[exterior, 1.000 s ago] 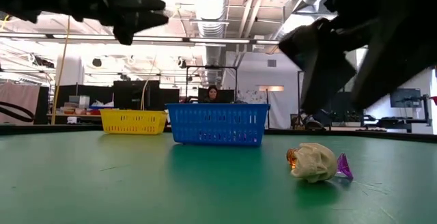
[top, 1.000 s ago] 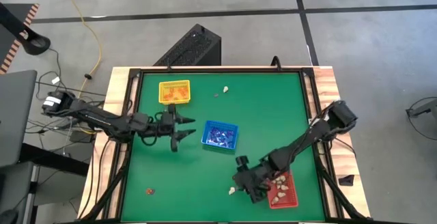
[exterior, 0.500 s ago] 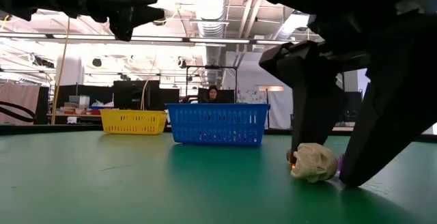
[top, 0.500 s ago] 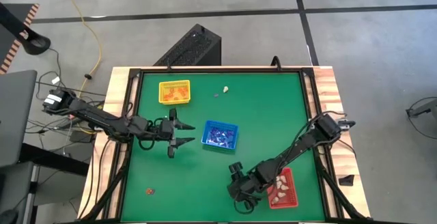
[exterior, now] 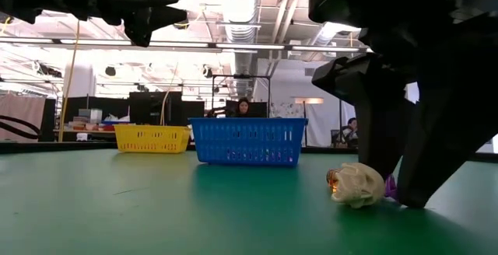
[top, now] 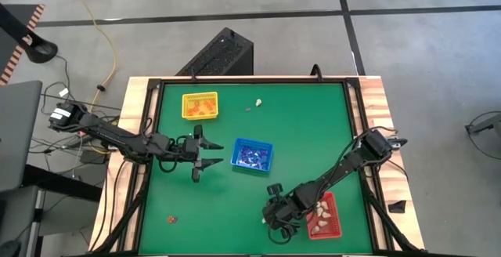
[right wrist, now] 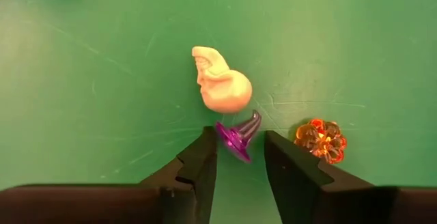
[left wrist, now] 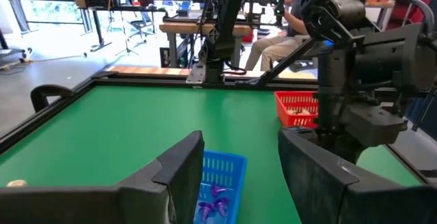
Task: Sort Halloween decoration
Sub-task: Put the witch hat toy into the blue bin
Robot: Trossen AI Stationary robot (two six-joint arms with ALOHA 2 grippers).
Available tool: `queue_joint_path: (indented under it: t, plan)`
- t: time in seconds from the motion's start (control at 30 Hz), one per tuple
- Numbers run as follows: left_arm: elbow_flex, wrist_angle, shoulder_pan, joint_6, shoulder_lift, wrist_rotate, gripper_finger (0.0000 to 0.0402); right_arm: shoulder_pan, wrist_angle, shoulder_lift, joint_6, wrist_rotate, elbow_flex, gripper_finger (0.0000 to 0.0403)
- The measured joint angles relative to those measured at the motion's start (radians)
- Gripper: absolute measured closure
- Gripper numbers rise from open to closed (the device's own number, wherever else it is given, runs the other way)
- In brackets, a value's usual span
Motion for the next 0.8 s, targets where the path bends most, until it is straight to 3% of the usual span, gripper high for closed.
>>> queue_joint_path:
  t: [0.53, 0.7, 0.8]
  plan:
    - [0.000, -0.023, 0.000, 0.000, 0.000, 0.000, 0.0221, -0.012, -0.149, -0.049, -0.043, -0.012, 0.088, 0.0374]
    - [0.000, -0.043, 0.000, 0.005, 0.000, -0.003, 0.0221, -0.022, -0.158, -0.131, -0.132, -0.009, 0.128, 0.0383]
    - [0.000, -0.046, 0.000, 0.012, 0.000, -0.006, 0.0221, -0.051, -0.150, -0.193, -0.192, 0.055, 0.145, 0.0373]
